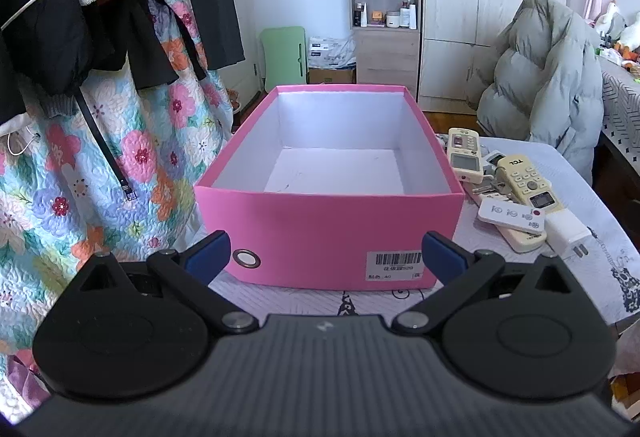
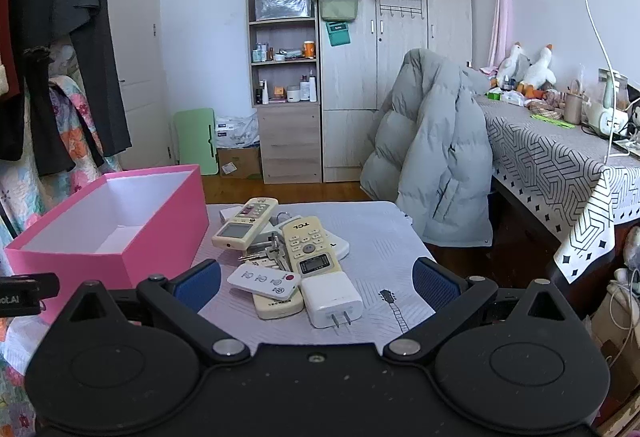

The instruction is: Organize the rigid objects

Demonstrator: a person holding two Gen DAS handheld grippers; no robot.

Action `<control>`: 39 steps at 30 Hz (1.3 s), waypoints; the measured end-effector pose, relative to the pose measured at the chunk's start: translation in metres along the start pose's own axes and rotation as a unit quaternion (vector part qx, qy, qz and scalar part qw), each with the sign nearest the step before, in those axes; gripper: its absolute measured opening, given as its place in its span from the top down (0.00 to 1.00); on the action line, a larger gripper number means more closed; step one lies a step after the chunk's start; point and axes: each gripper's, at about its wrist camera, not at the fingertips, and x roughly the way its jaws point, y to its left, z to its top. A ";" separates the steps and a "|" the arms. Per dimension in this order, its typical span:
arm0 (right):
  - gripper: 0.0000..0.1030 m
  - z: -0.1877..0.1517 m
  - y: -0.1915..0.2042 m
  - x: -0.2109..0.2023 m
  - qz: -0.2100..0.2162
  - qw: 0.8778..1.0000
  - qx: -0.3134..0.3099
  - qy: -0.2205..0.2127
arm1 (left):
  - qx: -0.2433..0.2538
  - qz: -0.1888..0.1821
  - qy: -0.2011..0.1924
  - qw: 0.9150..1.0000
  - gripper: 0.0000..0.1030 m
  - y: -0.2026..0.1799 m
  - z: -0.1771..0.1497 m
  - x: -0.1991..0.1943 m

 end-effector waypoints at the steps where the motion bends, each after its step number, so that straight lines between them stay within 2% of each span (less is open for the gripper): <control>1: 0.00 0.000 0.000 0.000 -0.001 1.000 0.001 -0.001 | 0.000 0.001 0.000 1.000 0.00 0.000 0.000 0.000; 39: 0.00 -0.001 -0.006 0.001 -0.007 1.000 -0.002 -0.013 | 0.005 -0.010 0.008 1.000 0.00 -0.004 0.002 -0.001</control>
